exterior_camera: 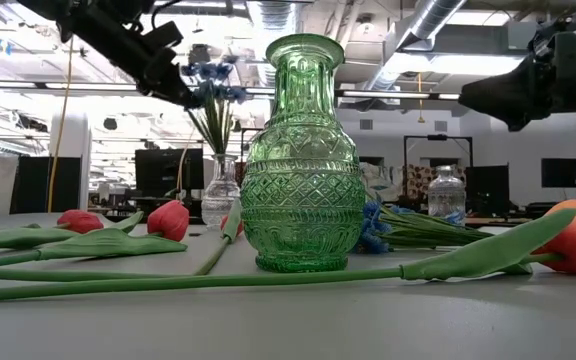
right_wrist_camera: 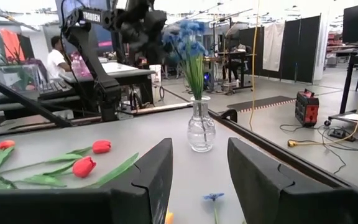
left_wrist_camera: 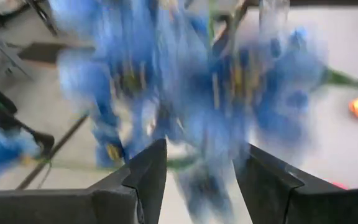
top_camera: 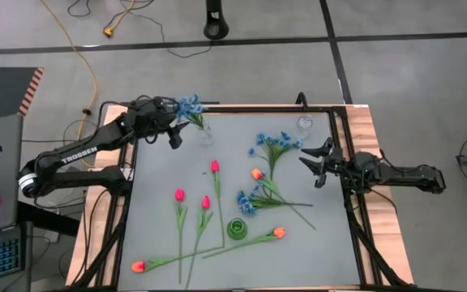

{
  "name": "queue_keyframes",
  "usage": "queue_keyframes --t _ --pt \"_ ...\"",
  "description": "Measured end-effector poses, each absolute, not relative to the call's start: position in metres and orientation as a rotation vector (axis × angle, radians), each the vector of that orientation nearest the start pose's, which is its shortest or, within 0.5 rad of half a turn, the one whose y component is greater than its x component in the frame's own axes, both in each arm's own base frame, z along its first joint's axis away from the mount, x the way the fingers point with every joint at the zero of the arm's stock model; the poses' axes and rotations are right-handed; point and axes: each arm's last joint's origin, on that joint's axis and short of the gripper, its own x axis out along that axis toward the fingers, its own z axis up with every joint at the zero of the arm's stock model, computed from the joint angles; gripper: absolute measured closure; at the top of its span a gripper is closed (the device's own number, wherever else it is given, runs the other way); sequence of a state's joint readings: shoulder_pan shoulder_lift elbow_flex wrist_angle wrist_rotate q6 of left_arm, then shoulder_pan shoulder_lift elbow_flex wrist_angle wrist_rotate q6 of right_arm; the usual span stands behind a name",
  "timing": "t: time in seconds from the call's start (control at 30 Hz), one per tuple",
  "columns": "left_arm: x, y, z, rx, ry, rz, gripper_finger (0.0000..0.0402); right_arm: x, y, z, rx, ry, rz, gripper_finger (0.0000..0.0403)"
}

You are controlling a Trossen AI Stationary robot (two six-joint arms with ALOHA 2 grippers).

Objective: Sort flowers into vase by color
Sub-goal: Put the top left blue flowers into the top left transparent vase, then put the top blue flowers into the top left transparent vase

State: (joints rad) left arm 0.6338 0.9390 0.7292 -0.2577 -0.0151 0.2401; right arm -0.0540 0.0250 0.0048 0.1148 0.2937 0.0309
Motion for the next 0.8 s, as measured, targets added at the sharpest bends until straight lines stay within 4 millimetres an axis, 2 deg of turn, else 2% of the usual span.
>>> queue_keyframes --t 0.17,0.4,0.6,0.8 --pt "0.156 0.115 0.28 0.068 0.564 0.563 0.0231 0.095 -0.015 0.179 0.102 -0.123 -0.405 0.022" --pt "0.139 0.101 0.292 0.078 0.519 0.565 0.0231 0.094 -0.016 0.19 0.111 -0.144 -0.444 0.022" --pt "0.121 0.085 0.291 -0.049 0.55 0.512 0.0231 0.099 -0.016 0.199 0.154 -0.112 -0.442 0.022" --pt "0.123 0.072 0.283 -0.13 0.519 0.388 0.0231 0.113 -0.017 0.216 0.14 -0.028 -0.448 0.0221"
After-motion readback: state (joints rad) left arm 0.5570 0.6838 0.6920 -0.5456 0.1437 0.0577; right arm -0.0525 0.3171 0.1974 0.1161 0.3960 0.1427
